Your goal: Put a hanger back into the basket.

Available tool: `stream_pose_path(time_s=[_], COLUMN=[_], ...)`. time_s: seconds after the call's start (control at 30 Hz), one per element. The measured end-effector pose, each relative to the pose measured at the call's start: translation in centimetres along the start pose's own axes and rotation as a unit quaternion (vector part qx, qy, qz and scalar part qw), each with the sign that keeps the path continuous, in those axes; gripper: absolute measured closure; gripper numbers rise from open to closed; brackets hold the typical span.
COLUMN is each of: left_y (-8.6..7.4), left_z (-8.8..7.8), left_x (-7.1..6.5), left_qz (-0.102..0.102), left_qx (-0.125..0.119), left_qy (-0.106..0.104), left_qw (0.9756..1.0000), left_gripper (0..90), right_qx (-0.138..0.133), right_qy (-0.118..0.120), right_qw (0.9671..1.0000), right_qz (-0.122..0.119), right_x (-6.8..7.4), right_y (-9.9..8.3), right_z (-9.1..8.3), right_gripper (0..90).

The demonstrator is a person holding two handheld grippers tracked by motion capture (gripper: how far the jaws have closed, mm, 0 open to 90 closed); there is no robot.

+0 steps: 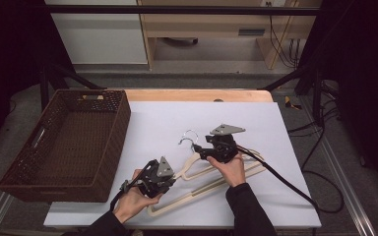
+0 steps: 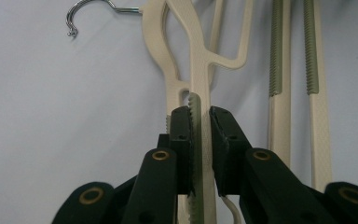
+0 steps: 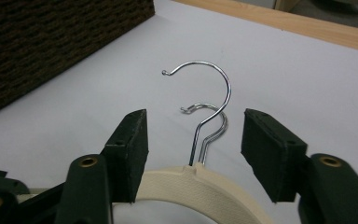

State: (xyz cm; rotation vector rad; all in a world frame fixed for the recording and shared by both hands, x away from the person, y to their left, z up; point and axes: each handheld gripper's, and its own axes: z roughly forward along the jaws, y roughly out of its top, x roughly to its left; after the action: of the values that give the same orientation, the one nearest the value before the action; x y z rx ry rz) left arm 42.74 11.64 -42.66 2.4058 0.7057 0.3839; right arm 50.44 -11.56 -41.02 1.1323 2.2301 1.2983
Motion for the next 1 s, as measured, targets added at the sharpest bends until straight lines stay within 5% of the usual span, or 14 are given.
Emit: stream_pose_path(time_s=[0.37,0.7,1.0], left_y=[0.0,-0.3,-0.8], left_z=[-0.1,0.1,-0.3], left_x=[-0.3,-0.5,-1.2], left_qz=[0.000,0.000,0.001], left_qx=[-0.004,-0.001,-0.007], left_qy=[-0.004,-0.005,-0.014], left_qw=[1.0000,1.0000,0.9999], left_gripper=[79.5,79.4,79.3], right_qx=[0.039,0.065,0.064], right_qy=[-0.009,0.028,0.031], right_qw=[0.9991,0.9967,0.9958], right_qz=[0.012,0.039,0.058], right_x=[-0.2,-0.5,0.1], right_y=[-1.0,-1.2,-1.0], right_z=[2.5,3.0,2.1], right_gripper=[62.3,81.5,84.6])
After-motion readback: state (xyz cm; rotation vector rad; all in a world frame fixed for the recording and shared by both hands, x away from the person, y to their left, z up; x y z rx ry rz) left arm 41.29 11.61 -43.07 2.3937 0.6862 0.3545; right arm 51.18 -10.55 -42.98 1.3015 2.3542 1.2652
